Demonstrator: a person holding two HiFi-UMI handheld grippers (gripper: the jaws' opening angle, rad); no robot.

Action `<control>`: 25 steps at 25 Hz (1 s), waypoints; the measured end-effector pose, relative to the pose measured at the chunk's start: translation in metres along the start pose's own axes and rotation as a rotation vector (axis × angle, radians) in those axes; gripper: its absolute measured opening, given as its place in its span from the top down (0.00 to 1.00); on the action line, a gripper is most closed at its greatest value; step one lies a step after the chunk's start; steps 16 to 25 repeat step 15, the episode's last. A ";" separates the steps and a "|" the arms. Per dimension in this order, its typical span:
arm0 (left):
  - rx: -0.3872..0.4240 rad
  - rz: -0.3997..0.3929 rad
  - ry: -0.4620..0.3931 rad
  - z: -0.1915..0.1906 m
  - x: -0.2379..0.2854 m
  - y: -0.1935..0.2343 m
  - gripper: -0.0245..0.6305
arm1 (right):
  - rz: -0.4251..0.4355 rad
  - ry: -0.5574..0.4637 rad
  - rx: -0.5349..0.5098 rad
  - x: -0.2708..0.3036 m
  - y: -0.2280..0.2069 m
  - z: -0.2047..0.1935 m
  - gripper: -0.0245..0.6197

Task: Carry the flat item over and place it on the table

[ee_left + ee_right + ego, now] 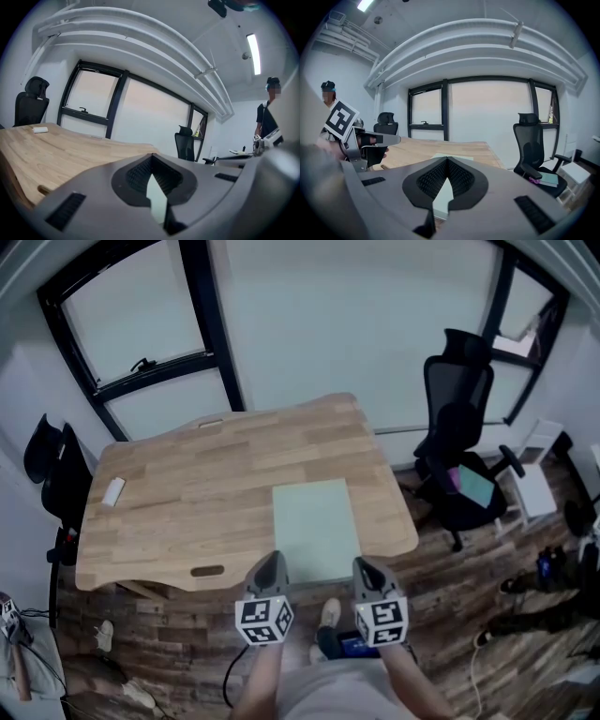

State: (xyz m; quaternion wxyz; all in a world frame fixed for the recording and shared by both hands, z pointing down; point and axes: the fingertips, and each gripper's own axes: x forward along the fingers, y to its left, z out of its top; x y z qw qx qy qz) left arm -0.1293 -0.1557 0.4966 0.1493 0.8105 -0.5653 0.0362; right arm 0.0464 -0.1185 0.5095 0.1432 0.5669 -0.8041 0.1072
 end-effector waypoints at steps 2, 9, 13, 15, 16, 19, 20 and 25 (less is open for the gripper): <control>0.000 0.002 0.001 0.000 0.000 0.001 0.96 | -0.001 0.002 -0.001 0.000 0.000 0.000 0.97; 0.003 -0.001 0.001 0.000 0.001 -0.001 0.96 | -0.002 -0.006 0.000 -0.001 -0.002 -0.002 0.97; 0.007 -0.007 0.004 -0.001 0.002 -0.004 0.96 | -0.002 -0.012 -0.010 0.000 -0.005 -0.006 0.97; 0.009 -0.009 0.006 -0.002 0.002 -0.005 0.96 | -0.004 -0.009 -0.012 -0.001 -0.006 -0.007 0.97; 0.009 -0.009 0.006 -0.002 0.002 -0.005 0.96 | -0.004 -0.009 -0.012 -0.001 -0.006 -0.007 0.97; 0.009 -0.009 0.006 -0.002 0.002 -0.005 0.96 | -0.004 -0.009 -0.012 -0.001 -0.006 -0.007 0.97; 0.009 -0.009 0.006 -0.002 0.002 -0.005 0.96 | -0.004 -0.009 -0.012 -0.001 -0.006 -0.007 0.97; 0.009 -0.009 0.006 -0.002 0.002 -0.005 0.96 | -0.004 -0.009 -0.012 -0.001 -0.006 -0.007 0.97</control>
